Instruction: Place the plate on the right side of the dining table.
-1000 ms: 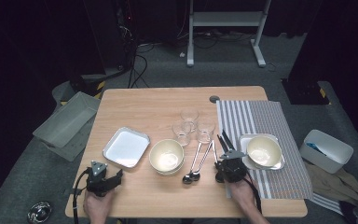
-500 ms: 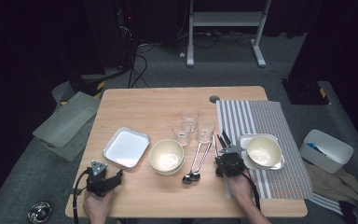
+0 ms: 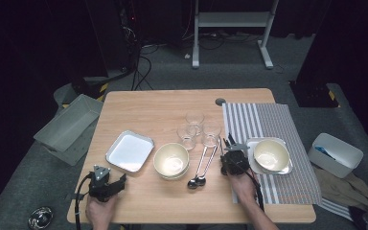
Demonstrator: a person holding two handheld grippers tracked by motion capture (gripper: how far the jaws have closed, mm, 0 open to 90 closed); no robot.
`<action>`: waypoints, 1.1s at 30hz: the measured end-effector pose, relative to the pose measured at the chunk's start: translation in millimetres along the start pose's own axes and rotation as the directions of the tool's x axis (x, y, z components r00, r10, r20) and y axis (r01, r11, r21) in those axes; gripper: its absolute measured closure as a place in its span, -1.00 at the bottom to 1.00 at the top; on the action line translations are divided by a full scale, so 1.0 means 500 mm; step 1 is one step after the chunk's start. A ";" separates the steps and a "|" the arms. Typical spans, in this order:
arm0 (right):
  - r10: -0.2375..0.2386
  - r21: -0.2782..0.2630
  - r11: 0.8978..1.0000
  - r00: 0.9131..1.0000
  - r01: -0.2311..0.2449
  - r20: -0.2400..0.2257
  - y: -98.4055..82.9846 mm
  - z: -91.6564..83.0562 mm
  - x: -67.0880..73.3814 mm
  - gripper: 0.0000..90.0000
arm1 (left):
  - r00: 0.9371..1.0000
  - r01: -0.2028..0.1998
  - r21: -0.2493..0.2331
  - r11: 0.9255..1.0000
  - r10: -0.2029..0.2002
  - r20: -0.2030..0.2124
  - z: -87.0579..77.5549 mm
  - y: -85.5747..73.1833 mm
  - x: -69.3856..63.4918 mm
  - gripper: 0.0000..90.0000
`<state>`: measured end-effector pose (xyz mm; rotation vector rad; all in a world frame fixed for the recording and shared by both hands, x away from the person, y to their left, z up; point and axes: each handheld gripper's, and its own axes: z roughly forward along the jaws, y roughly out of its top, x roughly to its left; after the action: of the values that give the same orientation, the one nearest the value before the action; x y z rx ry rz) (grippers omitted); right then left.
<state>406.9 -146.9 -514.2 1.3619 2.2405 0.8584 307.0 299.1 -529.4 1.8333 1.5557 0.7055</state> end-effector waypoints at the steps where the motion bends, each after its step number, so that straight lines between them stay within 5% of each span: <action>1: 0.001 0.000 1.000 1.000 -0.001 0.003 0.002 0.001 -0.001 0.86 | 1.000 0.000 0.000 1.000 0.000 0.000 0.000 0.000 0.000 -0.35; 21: 0.000 0.020 1.000 1.000 0.000 -0.010 0.015 0.008 -0.014 0.78 | 1.000 0.000 0.000 1.000 0.000 0.000 0.000 0.000 0.000 -0.35; 33: 0.005 -0.011 1.000 0.997 -0.006 -0.073 -0.017 -0.053 -0.018 0.47 | 1.000 0.000 0.001 1.000 0.000 0.003 0.000 0.000 -0.001 -0.35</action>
<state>389.3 -165.9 -500.1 1.3531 2.2842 0.9352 306.9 298.8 -529.3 1.8346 1.5541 0.7021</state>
